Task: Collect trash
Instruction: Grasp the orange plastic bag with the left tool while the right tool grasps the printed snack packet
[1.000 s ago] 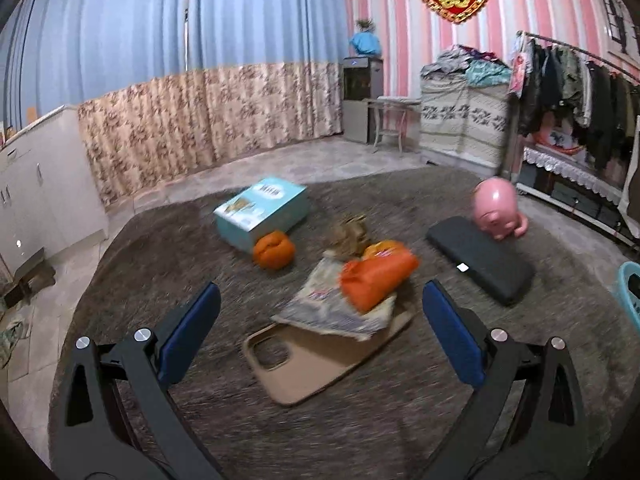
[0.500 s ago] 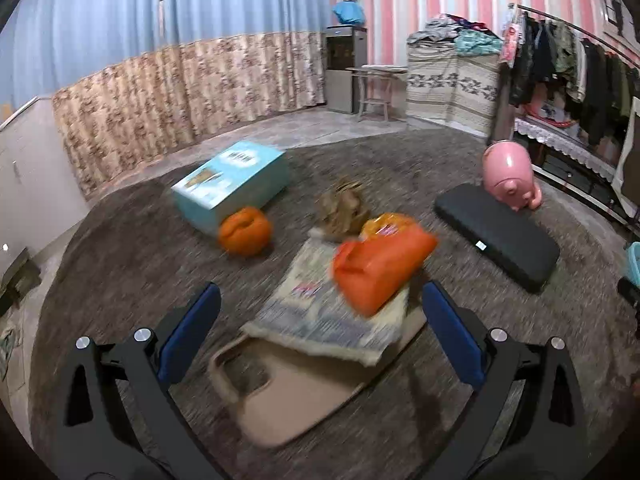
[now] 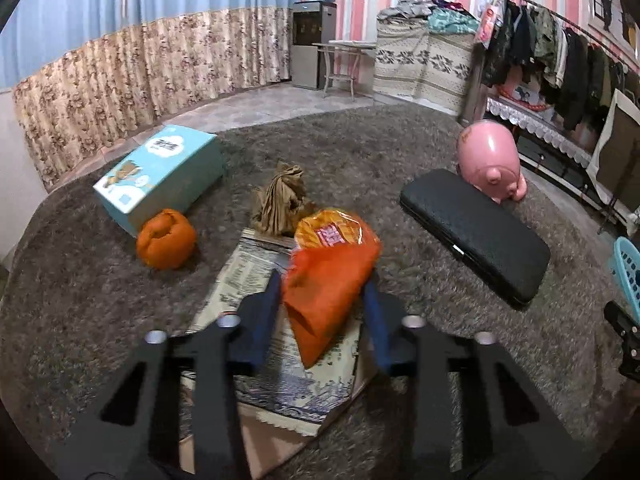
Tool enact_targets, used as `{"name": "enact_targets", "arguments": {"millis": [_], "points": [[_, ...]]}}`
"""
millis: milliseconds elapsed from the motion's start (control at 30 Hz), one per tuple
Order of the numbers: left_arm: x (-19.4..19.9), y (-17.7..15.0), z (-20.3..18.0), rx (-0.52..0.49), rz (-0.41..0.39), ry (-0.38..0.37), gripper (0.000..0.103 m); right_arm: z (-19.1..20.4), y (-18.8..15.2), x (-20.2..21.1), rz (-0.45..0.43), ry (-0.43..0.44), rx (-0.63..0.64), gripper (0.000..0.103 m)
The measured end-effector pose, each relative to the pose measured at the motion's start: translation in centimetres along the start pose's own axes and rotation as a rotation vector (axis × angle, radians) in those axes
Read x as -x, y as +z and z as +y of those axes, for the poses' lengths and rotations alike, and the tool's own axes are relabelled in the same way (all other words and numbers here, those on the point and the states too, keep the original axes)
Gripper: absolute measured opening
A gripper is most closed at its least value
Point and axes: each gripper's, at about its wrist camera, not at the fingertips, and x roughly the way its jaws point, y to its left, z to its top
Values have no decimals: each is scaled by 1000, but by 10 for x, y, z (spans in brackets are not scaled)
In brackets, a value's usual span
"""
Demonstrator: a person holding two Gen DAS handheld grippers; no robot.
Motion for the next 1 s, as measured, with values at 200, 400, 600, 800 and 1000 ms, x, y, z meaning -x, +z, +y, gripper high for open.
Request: {"name": "enact_targets", "arguments": {"millis": [200, 400, 600, 800, 1000], "points": [[48, 2, 22, 15, -109, 18, 21, 19, 8, 7, -25, 31, 16, 99], [77, -15, 68, 57, -137, 105, 19, 47, 17, 7, -30, 109, 15, 99], [74, -48, 124, 128, -80, 216, 19, 91, 34, 10, -60, 203, 69, 99], [72, -66, 162, 242, -61, 209, 19, 140, 54, 3, -66, 310, 108, 99], [62, -66, 155, 206, -54, 228, 18, 191, 63, -12, -63, 386, 183, 98]]}}
